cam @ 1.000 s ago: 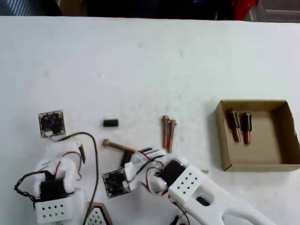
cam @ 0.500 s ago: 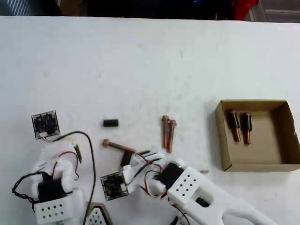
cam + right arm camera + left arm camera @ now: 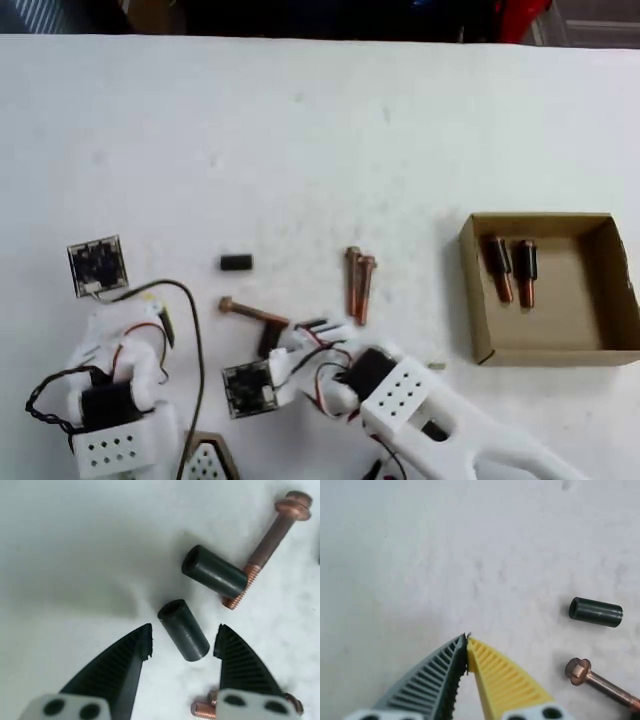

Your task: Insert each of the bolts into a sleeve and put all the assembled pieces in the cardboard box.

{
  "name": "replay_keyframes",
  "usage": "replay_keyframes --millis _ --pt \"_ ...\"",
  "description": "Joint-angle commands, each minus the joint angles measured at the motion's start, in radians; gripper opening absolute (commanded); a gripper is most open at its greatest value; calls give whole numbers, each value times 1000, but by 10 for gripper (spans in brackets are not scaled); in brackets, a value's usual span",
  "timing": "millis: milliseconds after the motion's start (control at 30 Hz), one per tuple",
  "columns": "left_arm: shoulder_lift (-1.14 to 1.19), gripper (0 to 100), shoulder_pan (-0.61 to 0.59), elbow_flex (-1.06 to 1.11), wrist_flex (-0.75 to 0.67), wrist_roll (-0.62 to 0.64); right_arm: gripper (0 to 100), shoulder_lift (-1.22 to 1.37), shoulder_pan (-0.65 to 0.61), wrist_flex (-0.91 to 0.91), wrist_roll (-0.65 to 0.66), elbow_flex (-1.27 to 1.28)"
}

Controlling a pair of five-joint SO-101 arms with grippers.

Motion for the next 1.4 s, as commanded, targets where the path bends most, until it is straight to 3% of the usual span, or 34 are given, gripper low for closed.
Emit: replay_keyframes --millis 0,200,633,833,1033,1233,1367 --pt "-10 24 -12 -40 -38 -8 187 -15 35 -18 -2 -6" --pt "-10 24 -12 -38 -40 -8 112 -15 28 -59 -8 0" --pt "-10 24 -12 -37 -40 -8 152 -15 28 -68 -9 40" --pt "-10 24 -12 -37 -40 -8 152 -15 27 -191 -43 95" --pt "-10 24 -12 -37 -40 -8 151 -16 27 -194 -48 103" --pt "-10 24 -12 -37 -40 -8 14 -18 31 -199 -51 103" --pt "-10 24 -12 -37 -40 -8 32 -18 35 -196 -51 103"
